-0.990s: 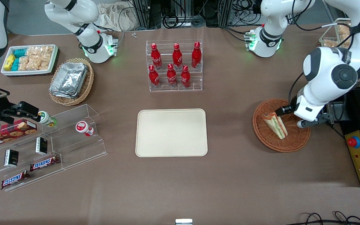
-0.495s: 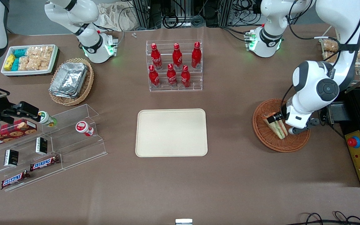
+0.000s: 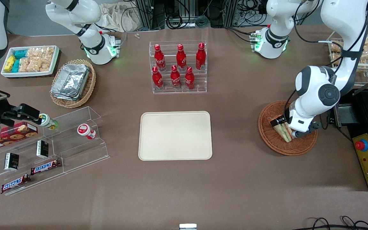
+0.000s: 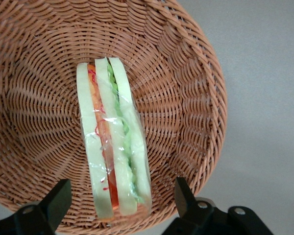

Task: Place sandwich from basket to tray
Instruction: 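Lower the open left gripper around the wrapped sandwich in the basket, then close the left gripper on the sandwich and lift it, then carry the held sandwich with the left gripper over the cream tray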

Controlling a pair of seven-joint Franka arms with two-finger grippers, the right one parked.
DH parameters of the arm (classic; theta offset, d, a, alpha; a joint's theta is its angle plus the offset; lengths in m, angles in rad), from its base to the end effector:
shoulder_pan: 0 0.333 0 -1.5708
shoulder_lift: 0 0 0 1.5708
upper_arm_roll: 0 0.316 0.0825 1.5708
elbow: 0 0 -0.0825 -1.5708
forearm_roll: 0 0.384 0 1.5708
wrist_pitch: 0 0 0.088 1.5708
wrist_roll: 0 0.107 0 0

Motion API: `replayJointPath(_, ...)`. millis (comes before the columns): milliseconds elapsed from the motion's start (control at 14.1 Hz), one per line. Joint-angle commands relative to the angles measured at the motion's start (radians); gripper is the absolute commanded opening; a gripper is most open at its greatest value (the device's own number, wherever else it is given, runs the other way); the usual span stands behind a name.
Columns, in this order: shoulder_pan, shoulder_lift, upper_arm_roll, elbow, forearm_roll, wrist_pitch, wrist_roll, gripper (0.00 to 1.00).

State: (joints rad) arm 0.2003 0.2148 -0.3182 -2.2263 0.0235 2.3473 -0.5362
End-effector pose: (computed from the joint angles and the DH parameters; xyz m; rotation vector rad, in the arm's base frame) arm 0.5331 -0.0630 0.2747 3.0527 0.6271 -0.1474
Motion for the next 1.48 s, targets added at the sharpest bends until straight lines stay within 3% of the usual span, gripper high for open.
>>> replayJointPath(0,0.004,0.006,0.002,-0.015,0.044,0.041,-0.027,0.91)
replayJointPath(283,0.005,0.017,0.011,-0.007,0.068,0.043,-0.036,0.51)
replayJointPath(424,0.005,0.009,0.011,-0.006,0.073,0.035,-0.034,0.23)
replayJointPath(566,0.005,-0.02,0.011,0.002,0.076,0.008,-0.066,0.08)
replayJointPath(990,-0.005,-0.034,-0.024,0.354,0.073,-0.489,-0.048,0.05)
replayJointPath(1414,-0.005,0.006,-0.154,0.621,0.067,-0.701,0.008,0.05)
